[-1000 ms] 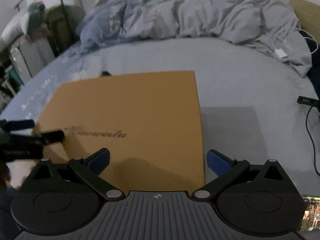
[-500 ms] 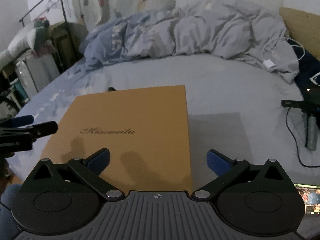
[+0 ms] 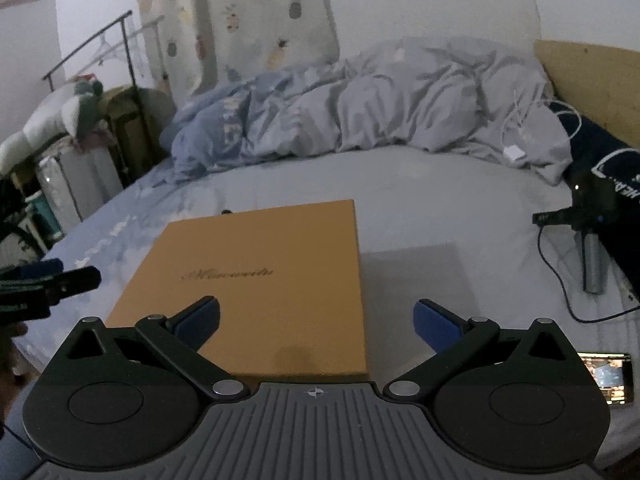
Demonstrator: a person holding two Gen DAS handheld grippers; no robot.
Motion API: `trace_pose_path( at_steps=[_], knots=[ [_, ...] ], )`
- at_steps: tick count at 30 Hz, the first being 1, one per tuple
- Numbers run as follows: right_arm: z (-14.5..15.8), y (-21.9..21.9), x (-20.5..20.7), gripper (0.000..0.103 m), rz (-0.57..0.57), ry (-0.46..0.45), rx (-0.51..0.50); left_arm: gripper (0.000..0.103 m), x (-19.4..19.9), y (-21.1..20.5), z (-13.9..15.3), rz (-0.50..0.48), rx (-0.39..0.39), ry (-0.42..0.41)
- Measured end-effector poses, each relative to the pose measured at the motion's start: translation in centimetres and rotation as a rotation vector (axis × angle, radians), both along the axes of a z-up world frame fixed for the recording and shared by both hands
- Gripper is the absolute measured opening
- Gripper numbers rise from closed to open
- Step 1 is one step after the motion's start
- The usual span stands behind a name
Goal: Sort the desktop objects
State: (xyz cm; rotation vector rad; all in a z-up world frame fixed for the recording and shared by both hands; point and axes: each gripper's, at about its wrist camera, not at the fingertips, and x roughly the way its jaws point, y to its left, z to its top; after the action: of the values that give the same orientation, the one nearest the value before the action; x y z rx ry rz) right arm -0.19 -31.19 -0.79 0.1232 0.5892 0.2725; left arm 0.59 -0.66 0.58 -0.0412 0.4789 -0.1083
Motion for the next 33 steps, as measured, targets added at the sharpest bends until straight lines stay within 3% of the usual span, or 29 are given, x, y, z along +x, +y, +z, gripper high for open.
trace_pose_path(
  at_steps=[14,33],
  knots=[
    [-0.7,1.8,-3.0,0.103,0.02,-0.082,-0.05,0.103,-2.6,-1.2,0.6,-0.064,0.032,-0.037],
    [-1.3,2.0,-3.5,0.103,0.016,-0.077,-0.026,0.103,-3.5,-1.4,0.5,-0.08,-0.016,-0.041]
  ],
)
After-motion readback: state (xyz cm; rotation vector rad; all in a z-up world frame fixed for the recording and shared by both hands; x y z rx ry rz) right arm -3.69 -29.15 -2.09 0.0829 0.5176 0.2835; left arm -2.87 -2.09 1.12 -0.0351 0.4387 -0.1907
